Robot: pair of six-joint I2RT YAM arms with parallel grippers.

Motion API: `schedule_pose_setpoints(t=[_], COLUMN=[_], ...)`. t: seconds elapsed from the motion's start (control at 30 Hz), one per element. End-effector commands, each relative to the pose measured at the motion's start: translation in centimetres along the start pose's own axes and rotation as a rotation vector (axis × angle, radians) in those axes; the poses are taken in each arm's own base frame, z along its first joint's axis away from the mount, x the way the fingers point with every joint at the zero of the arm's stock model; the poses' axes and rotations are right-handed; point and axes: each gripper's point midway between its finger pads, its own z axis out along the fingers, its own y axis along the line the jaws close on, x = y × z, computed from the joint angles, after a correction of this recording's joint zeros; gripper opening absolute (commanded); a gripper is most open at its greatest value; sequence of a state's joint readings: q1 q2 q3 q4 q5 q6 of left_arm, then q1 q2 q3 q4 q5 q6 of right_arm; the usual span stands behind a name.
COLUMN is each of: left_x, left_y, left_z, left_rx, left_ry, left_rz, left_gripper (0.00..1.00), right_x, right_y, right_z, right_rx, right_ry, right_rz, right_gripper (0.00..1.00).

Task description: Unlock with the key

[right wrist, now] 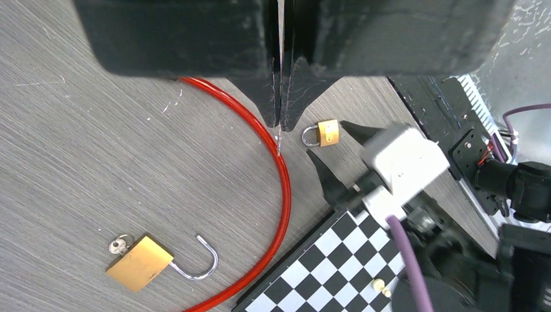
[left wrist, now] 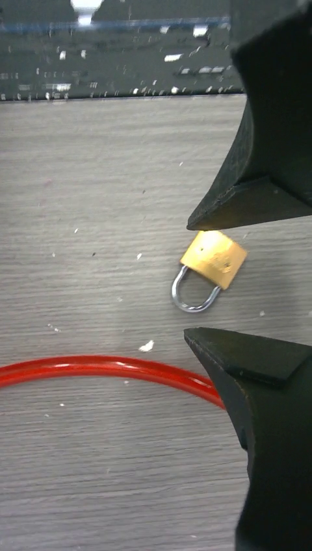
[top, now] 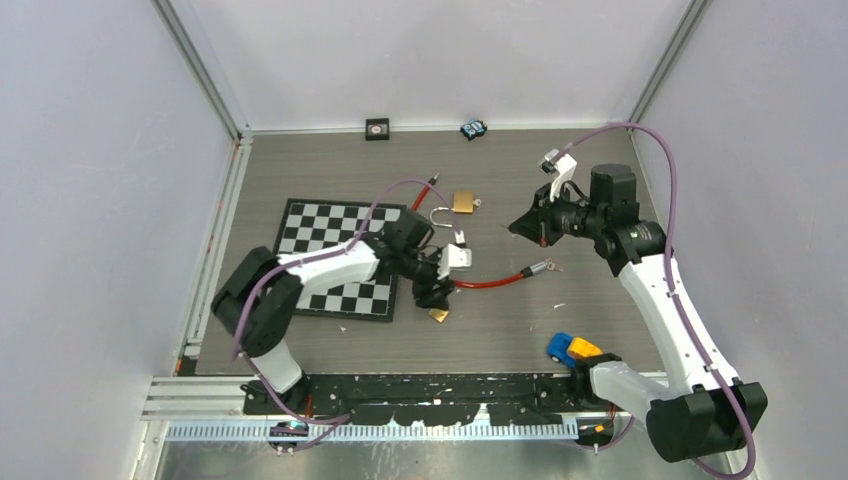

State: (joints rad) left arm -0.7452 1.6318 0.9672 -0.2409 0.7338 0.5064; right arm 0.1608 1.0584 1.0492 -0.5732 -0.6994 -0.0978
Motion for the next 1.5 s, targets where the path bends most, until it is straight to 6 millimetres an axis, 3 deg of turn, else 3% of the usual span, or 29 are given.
schedule_pose_setpoints(t=[0.0, 0.27, 0.5, 1.0, 1.47], left_x=[-0.2, 1.0, 1.8, 4.5, 6.1], left_y=[1.8, 3.7, 3.0, 3.7, 2.5], left_z=[1.9, 3.5, 3.2, 3.1, -2.0], left_rx=[-0.09, -0.15, -0.119, -0.201, -0.29], left_ry=[0.143, 0.26, 0.285, 0.382, 0.48], left_rz=[0.034, -0.008, 0.016, 0.088, 0.169], left_gripper=[0.55, 0.43, 0.42, 0.39, 0.41], right_x=[-1.3, -1.2, -1.0, -0.9, 0.0], right_y=[0.4, 0.8, 0.9, 0.9, -1.7], right_z=[-0.5, -0.6, -0.5, -0.4, -0.1], right_rx=[-0.011, -0.035, -0.048, -0.05, 0.019], right_ry=[-0.059, -0.06, -0.054, -0.053, -0.028], right_rz=[-0.033, -0.032, -0.026, -0.018, 0.002], right_gripper=[0.01, 0.01, 0.01, 0.01, 0.01])
